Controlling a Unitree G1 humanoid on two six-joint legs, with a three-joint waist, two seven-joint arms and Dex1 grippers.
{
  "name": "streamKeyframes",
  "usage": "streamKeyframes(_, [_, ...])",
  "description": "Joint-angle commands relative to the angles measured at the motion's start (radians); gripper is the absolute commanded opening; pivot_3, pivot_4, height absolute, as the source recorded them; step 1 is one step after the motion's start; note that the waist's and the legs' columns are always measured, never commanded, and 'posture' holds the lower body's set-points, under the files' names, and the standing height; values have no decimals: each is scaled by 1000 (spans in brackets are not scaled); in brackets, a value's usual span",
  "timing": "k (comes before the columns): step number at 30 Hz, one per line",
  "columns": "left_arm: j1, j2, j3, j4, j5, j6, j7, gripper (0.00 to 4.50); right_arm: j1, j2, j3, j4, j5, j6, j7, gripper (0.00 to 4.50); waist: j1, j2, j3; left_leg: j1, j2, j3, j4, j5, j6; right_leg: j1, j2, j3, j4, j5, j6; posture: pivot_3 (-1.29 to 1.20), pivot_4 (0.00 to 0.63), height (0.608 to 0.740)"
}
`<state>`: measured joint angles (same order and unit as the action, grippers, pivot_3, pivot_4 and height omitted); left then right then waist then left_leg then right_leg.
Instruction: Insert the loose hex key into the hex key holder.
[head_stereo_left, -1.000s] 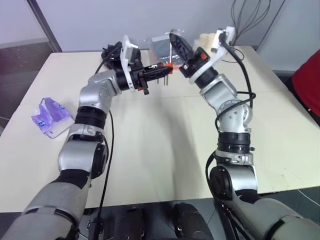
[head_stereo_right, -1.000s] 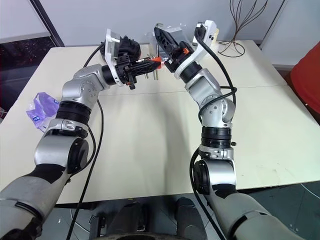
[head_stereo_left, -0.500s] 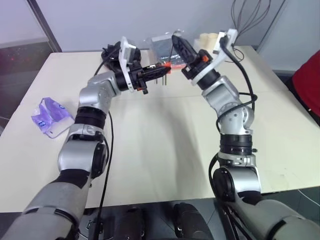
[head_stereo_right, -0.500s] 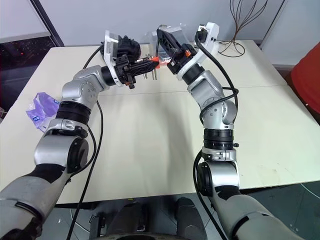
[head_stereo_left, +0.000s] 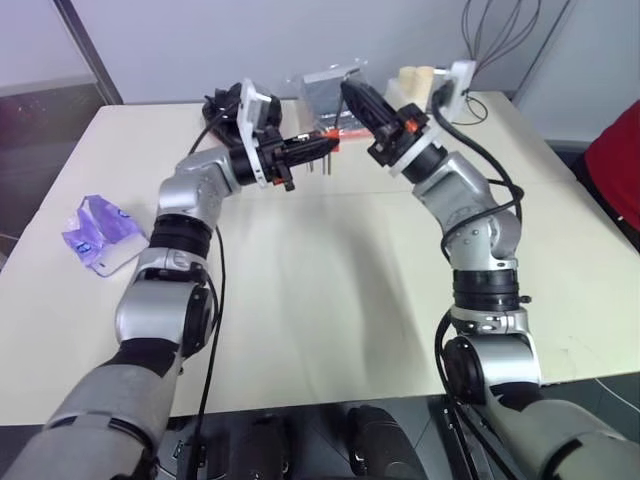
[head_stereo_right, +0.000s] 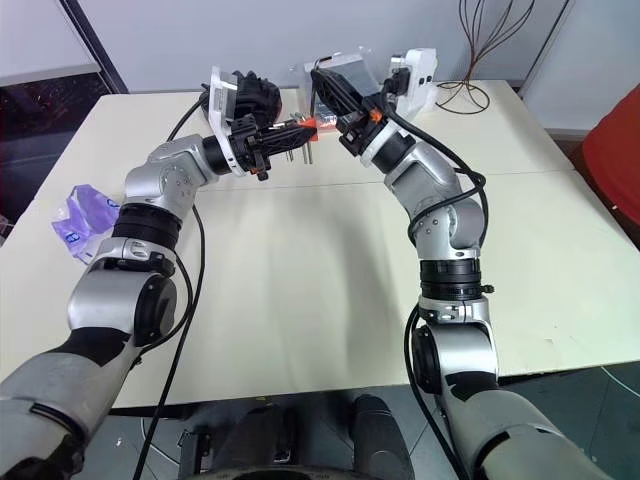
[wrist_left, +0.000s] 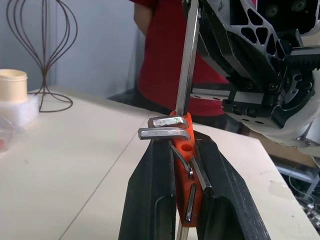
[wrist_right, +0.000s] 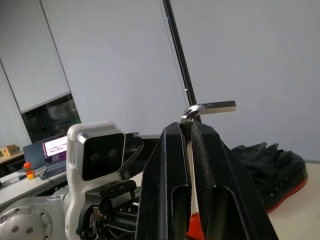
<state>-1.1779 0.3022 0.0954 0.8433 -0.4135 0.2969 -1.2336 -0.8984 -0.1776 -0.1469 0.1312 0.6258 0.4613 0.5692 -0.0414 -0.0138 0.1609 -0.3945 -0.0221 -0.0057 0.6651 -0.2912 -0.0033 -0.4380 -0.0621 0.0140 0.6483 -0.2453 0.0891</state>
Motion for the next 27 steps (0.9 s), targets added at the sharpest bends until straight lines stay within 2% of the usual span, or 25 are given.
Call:
streamKeyframes(1, [-35,5,31,-57,-23,-20,-4,0,8,-7,37,6,-4,49,28,38,0,0,0,0,0,0,0,0,0,0,0,0,0,0,0,0,150,740])
streamKeyframes(14, [-22,6,28,-84,-20,-13,-7,0,8,-5,28,10,-9,93,30,38,0,0,0,0,0,0,0,0,0,0,0,0,0,0,0,0,150,740])
streamKeyframes(17, [-18,5,25,-89,-19,-12,-8,0,10,-4,25,10,-12,94,23,1060,0,0,0,0,0,0,0,0,0,0,0,0,0,0,0,0,150,740])
streamKeyframes(23, [-14,4,23,-98,-16,-5,-9,0,18,-27,17,-20,-8,120,25,4111,1,0,0,0,0,0,0,0,0,0,0,0,0,0,0,0,150,740])
streamKeyframes(24, [-13,4,22,-99,-15,-3,-9,0,25,-42,15,-36,-7,131,27,4473,2,0,0,-1,0,0,0,0,0,0,0,0,0,0,0,0,150,740])
streamKeyframes(27, [-6,8,15,-106,-13,6,-16,0,52,-86,9,-84,-4,158,34,4473,4,0,0,-1,0,0,0,0,0,-1,0,0,0,0,0,0,150,740])
